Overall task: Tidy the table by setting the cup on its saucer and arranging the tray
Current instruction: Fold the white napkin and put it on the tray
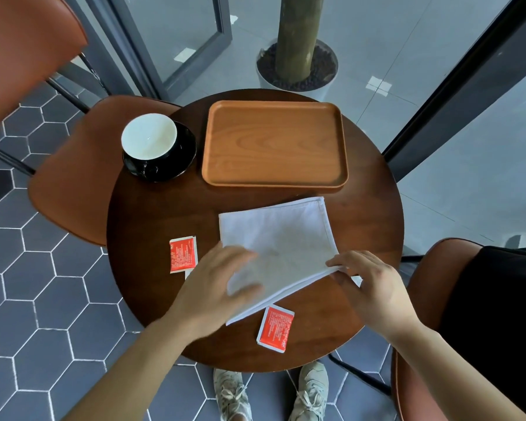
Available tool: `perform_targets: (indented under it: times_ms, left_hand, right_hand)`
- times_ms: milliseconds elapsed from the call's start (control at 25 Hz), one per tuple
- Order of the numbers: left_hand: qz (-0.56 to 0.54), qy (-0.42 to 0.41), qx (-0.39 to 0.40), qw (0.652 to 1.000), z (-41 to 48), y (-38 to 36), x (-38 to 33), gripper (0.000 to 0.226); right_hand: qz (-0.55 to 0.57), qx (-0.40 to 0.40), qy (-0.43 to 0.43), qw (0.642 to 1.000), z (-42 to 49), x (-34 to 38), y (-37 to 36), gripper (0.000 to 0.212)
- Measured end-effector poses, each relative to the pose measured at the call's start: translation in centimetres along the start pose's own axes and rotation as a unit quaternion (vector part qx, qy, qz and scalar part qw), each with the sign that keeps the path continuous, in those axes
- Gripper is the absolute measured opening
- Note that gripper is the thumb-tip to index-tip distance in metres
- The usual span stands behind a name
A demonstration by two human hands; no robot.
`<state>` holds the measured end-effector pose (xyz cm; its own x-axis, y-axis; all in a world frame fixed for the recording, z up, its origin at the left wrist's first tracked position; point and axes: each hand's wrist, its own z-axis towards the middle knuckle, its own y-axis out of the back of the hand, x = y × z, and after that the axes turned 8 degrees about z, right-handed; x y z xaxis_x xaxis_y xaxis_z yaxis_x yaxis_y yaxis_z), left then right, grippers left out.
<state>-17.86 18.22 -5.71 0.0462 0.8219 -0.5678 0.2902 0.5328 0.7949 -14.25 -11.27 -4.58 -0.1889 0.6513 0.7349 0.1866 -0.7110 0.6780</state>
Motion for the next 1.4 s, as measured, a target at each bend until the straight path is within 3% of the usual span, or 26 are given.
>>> perform_targets:
  times_ms: [120, 200, 280, 400, 600, 960, 1240, 1400]
  left_hand:
    - [0.080, -0.044, -0.021, 0.996, -4.8, -0.3, -0.1, 0.067]
    - [0.108, -0.041, -0.084, 0.990, -5.1, -1.1, 0.6, 0.045]
    - [0.058, -0.003, -0.154, 0.986, -4.5, -1.3, 0.8, 0.026]
    - [-0.044, 0.067, -0.193, 0.978, -3.4, -0.2, 0.6, 0.016]
    - [-0.100, 0.146, -0.219, 0.960, 0.3, 1.5, -0.1, 0.020]
    - [-0.143, 0.238, -0.238, 0.931, 5.7, 1.2, 0.6, 0.024]
    - [-0.064, 0.248, -0.255, 0.932, 7.1, -0.1, 0.7, 0.017]
    - [0.029, 0.249, -0.249, 0.935, 6.9, -0.4, 0.1, 0.030]
  right_hand:
    - [0.019, 0.004, -0.010, 1.000, 0.5, 0.2, 0.1, 0.014]
    - [0.030, 0.003, -0.022, 0.999, 0.8, 0.2, 0.2, 0.011]
    - [0.034, 0.000, -0.029, 0.999, 1.1, 0.1, 0.5, 0.009]
    - [0.042, -0.007, -0.038, 0.998, 1.7, -0.1, 1.0, 0.009]
    - [0.083, -0.040, -0.073, 0.993, 3.9, -0.5, 0.4, 0.009]
    - [0.031, -0.077, -0.072, 0.994, 10.1, -1.9, -2.0, 0.016]
    - [-0.035, -0.099, -0.068, 0.992, 11.8, -2.1, -3.3, 0.012]
    - [-0.039, -0.089, -0.086, 0.992, 12.1, -2.3, -3.8, 0.017]
